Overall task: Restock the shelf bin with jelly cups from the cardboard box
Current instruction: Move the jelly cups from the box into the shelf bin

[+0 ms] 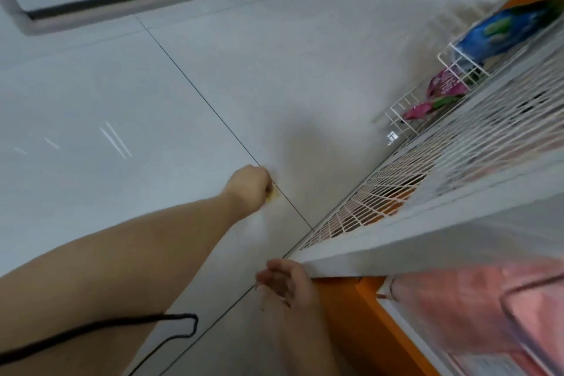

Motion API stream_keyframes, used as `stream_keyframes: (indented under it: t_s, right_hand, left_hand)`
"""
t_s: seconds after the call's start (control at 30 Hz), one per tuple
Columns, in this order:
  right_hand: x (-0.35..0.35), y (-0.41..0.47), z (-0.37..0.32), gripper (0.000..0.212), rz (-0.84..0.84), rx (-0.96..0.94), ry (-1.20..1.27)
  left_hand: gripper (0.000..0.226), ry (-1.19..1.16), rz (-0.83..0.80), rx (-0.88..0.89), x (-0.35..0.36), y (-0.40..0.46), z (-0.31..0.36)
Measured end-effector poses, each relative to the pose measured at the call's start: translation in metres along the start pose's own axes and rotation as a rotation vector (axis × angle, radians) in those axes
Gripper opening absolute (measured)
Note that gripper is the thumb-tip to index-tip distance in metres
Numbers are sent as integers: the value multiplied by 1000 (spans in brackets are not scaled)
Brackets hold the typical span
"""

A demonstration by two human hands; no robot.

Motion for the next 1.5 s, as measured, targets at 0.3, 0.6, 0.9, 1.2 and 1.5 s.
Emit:
stream_keyframes:
  t_s: [0.3,0.6,0.9,1.2,1.5]
  right_hand:
    - [-11,-110,-12,61,69,-170,28]
    - [-104,-316,-30,28,433,-503,158]
    - [-221,-408,16,33,768,-523,123]
    - [-342,-390,28,21,1166,-304,-234]
    - [-442,-314,2,38,1190,14,-838]
  left_hand:
    - [15,-175,-205,136,-117,-189,83]
    - [21,-706,-267,248,-166,-400,247]
    - [27,-853,-334,418,-104,-449,373]
    - [57,-115,107,937,-68,-380,435]
    - [59,3,156,898,-63,-316,429]
Point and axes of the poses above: each hand's wrist, its own y-axis towards the middle knuckle, its own x-axis out of the palm, z = x × y, the point moved 2 cm from there along y, towards the middle knuckle, and after that the axes turned 5 degrees about -y, right-handed, at the moved point
